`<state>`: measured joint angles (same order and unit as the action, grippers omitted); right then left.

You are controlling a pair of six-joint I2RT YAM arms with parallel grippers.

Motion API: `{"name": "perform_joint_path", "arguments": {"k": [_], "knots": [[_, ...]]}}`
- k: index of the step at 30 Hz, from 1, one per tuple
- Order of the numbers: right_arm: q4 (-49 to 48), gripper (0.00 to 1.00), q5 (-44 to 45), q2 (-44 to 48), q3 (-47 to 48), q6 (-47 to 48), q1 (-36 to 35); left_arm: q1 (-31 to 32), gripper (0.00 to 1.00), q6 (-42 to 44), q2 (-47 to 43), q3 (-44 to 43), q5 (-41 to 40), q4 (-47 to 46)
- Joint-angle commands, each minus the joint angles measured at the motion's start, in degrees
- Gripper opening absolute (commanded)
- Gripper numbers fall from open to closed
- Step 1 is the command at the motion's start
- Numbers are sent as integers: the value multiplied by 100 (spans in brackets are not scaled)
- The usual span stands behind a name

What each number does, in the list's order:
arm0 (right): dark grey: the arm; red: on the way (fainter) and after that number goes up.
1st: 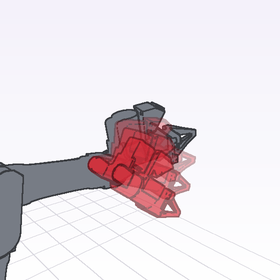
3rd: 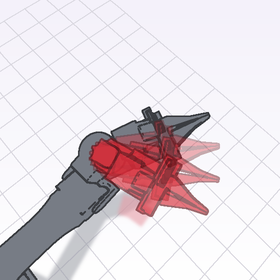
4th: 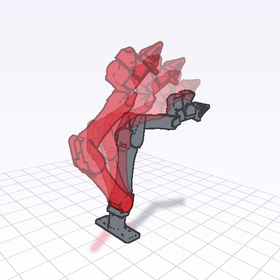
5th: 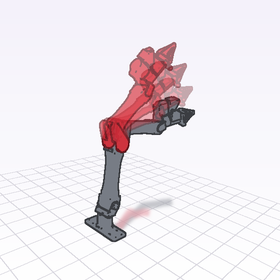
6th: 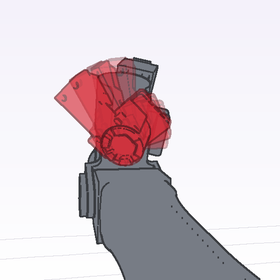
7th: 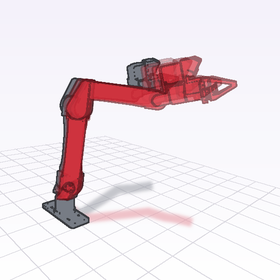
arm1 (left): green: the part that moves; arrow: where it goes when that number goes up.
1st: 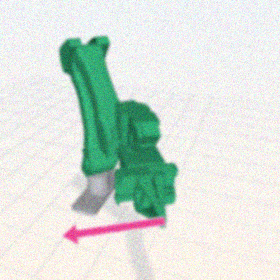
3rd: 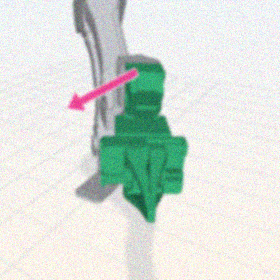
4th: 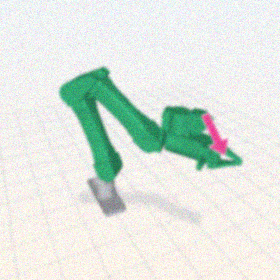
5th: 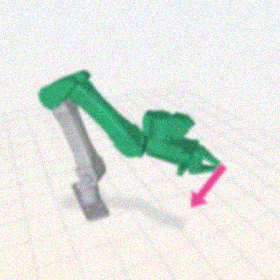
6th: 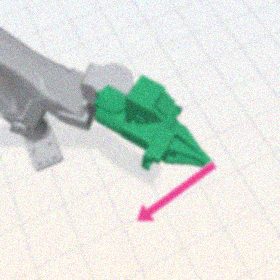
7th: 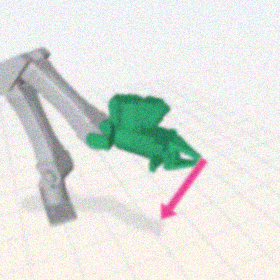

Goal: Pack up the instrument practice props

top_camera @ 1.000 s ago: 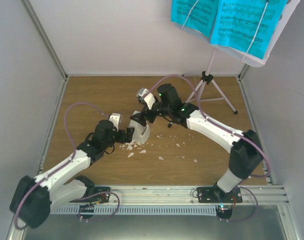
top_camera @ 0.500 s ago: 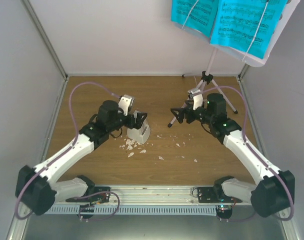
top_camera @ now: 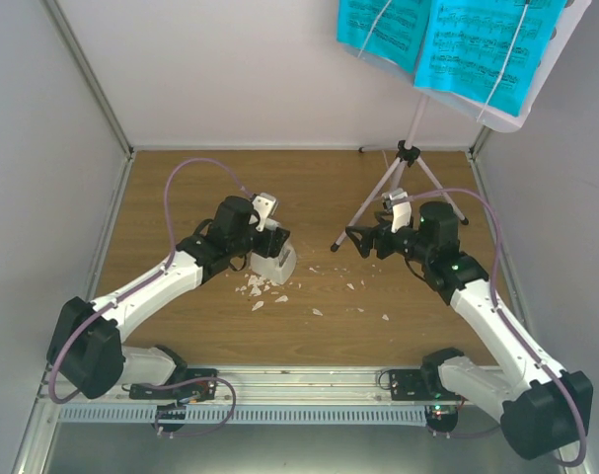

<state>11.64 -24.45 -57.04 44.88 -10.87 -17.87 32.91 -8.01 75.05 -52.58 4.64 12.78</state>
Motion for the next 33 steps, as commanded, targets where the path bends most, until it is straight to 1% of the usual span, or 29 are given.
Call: {"name": "perform_joint_path", "arguments": {"k": [1, 4, 7, 10, 14, 17, 21, 23, 26, 29, 33], "knots": [[162, 100, 47, 218, -130, 3, 59, 49, 73, 153, 88, -17, -193, -95], [244, 100, 116, 324, -171, 3, 66, 49, 69, 168, 94, 75, -254, -89], [251, 100, 185, 452, -227, -47, 70, 41, 61, 143, 36, 145, -349, -134], [291, 100, 248, 547, -235, -64, 69, -16, 56, 255, -79, 185, -309, -205], [379, 99, 348, 650, -202, -38, 71, -480, 50, 293, -212, 190, -31, -190], [442, 100, 428, 720, -184, -13, 73, -977, 48, 307, -306, 83, 22, -38], [472, 100, 527, 797, -191, 2, 71, -1813, 48, 404, -338, -130, -99, 182], [473, 100, 565, 828, -200, -12, 66, -2231, 48, 465, -316, -139, -314, 123], [490, 100, 572, 873, -205, -56, 68, -2960, 48, 490, -140, -177, -372, 1], [526, 100, 555, 948, -226, -110, 66, -3807, 47, 490, 118, -247, -158, -152], [639, 100, 580, 1018, -244, -117, 71, -4482, 47, 465, 440, -420, 162, -226]]}}
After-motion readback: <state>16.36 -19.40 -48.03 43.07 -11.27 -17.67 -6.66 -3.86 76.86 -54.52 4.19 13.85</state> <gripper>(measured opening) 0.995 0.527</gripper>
